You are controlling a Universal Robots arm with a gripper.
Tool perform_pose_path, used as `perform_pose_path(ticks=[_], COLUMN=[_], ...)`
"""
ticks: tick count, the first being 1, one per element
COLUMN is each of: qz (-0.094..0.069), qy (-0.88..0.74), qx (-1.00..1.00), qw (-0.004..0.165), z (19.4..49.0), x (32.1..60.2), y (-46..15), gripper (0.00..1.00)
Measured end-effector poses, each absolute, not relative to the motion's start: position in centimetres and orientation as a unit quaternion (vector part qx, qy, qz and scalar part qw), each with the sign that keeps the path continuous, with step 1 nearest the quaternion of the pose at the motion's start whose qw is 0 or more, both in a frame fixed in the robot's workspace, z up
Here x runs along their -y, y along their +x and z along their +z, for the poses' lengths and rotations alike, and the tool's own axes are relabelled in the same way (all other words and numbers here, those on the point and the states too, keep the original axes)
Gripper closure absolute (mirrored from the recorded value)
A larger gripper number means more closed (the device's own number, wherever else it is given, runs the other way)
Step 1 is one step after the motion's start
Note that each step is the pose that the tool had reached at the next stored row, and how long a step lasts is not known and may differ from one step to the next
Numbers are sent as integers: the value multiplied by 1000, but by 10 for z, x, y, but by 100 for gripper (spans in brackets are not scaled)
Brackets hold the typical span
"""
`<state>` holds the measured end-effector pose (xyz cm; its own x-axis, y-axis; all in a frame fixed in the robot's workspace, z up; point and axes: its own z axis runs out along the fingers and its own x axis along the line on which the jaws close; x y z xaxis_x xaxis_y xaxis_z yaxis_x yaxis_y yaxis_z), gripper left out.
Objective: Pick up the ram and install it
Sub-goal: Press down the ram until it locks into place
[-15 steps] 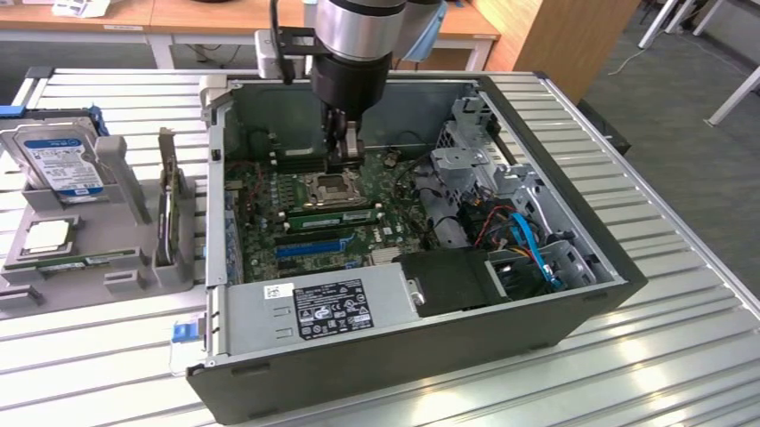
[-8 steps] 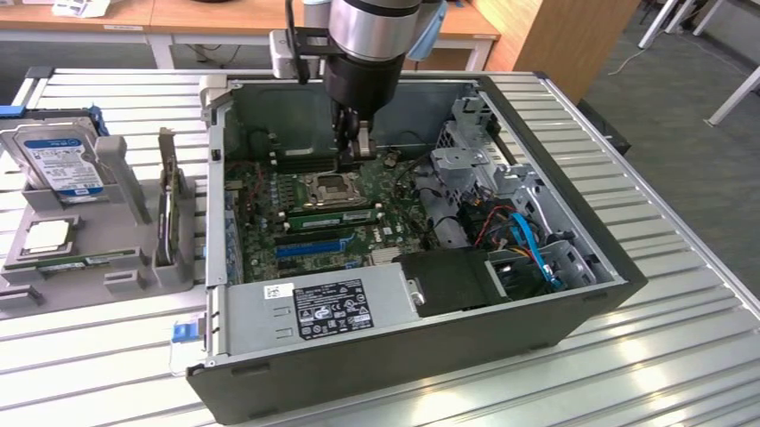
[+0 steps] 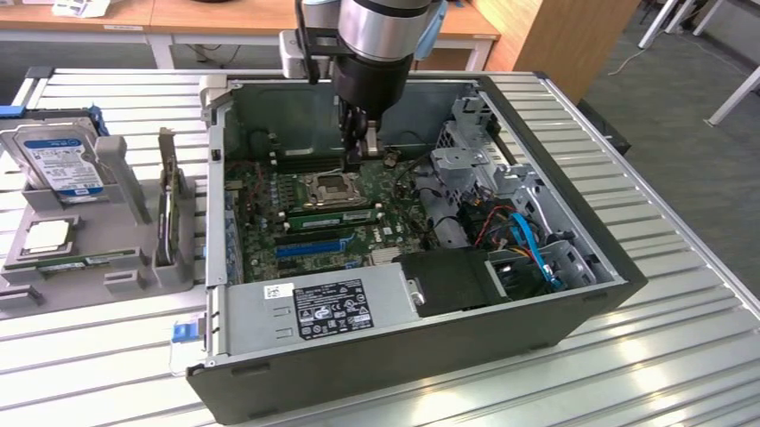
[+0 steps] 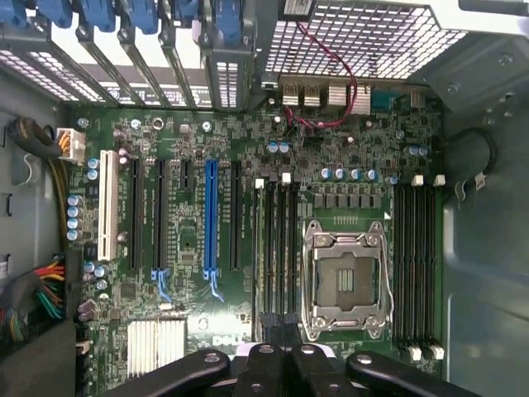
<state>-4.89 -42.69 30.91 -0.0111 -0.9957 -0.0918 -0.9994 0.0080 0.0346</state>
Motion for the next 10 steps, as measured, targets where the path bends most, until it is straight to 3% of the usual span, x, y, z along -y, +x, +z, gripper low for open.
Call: perform_pose_path(ticks=[10], qz=[45], qy=[-703], qx=[-710], qw=[20], z=[309], x=[427], y=[-49], gripper=[90])
